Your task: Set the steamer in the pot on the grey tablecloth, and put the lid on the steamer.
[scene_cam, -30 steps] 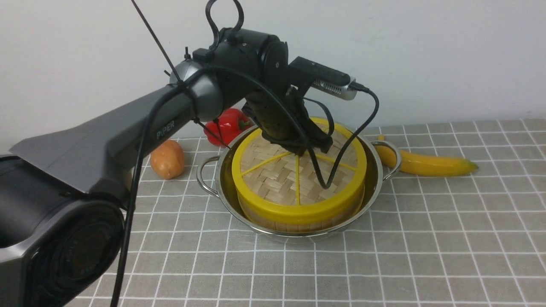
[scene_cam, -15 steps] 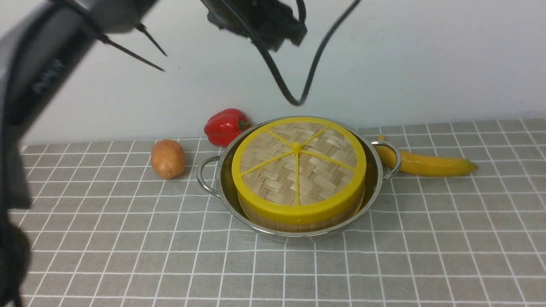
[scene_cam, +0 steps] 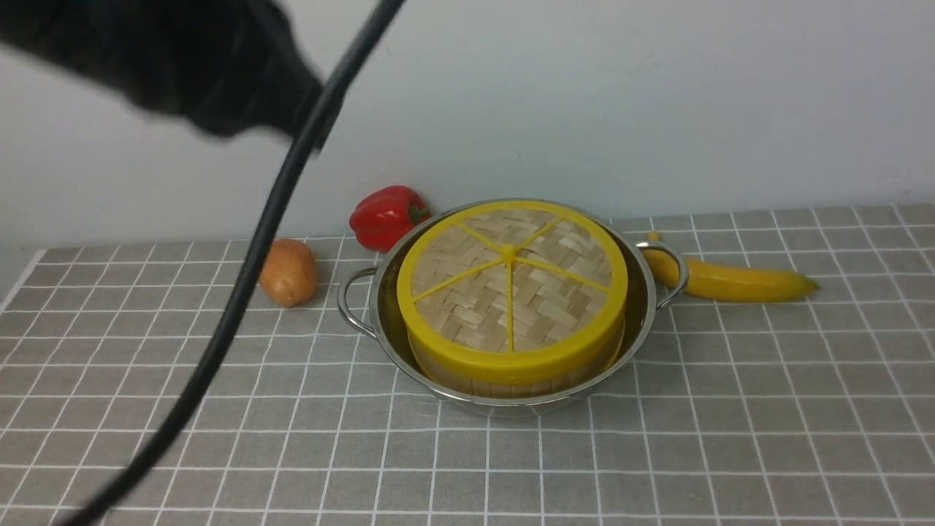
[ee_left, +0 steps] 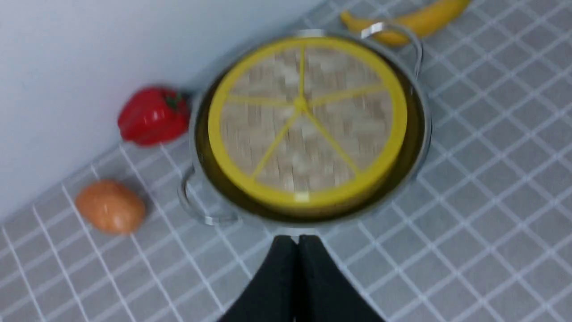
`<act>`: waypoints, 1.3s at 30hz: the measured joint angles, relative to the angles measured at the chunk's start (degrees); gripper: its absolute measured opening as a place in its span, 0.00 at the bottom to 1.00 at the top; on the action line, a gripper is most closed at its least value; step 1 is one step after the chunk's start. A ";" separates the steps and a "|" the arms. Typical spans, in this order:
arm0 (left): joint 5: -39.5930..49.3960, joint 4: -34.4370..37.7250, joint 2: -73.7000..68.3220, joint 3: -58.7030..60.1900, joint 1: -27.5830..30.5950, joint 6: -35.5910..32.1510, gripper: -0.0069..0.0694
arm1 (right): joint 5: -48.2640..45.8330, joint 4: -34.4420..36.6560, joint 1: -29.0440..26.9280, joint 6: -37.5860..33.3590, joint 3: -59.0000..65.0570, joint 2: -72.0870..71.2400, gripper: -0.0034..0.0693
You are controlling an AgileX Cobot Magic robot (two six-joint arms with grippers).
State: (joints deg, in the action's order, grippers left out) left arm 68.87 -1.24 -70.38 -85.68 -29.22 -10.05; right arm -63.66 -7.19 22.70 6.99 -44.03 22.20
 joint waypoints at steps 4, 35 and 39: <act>-8.96 0.03 11.69 18.56 0.00 0.00 0.06 | 8.06 -0.49 0.00 0.00 8.32 -6.06 0.03; -43.69 2.98 45.46 56.45 4.46 -4.12 0.09 | 14.44 -0.62 0.00 0.11 16.99 -12.01 0.14; -43.96 0.34 54.86 66.41 15.11 -4.57 0.11 | 14.44 -0.57 0.00 0.11 16.99 -12.01 0.17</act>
State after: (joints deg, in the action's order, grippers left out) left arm 24.91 -0.90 -15.53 -19.27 -14.11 -14.62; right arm -49.22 -7.75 22.70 7.09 -27.04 10.19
